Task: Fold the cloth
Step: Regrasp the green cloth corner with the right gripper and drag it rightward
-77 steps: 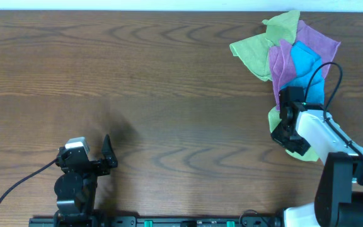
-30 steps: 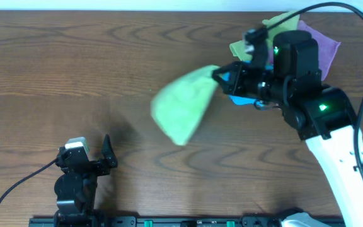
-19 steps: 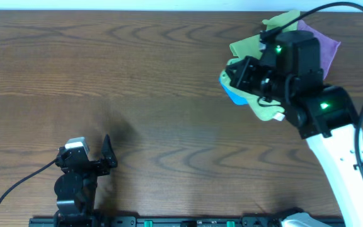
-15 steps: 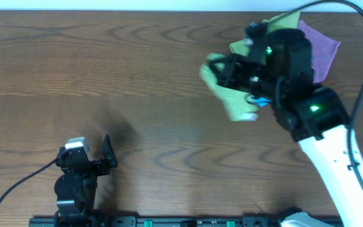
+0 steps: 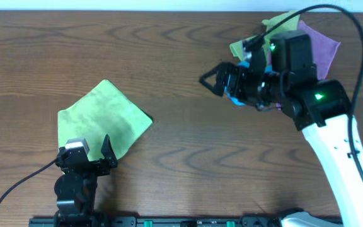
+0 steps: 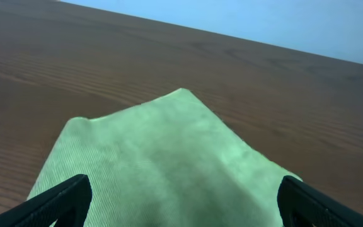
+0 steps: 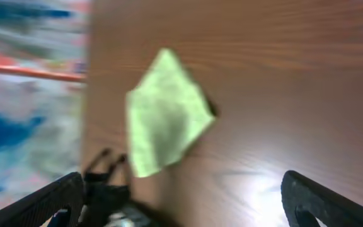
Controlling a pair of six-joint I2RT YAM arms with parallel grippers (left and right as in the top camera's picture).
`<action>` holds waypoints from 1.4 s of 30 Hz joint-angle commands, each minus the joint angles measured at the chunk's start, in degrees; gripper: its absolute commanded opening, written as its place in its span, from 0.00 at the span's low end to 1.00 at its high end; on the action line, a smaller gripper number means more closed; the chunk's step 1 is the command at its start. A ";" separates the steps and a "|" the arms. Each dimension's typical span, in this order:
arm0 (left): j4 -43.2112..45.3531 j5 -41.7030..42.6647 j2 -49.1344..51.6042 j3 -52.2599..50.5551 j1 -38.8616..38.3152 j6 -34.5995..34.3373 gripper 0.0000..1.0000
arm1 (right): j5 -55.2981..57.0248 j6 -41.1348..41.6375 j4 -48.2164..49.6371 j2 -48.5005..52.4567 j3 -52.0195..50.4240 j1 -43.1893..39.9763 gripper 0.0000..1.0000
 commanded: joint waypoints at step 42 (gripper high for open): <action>-0.35 -0.83 -0.33 -1.25 0.17 -0.61 0.95 | 6.21 -19.15 33.59 41.11 0.11 29.35 0.01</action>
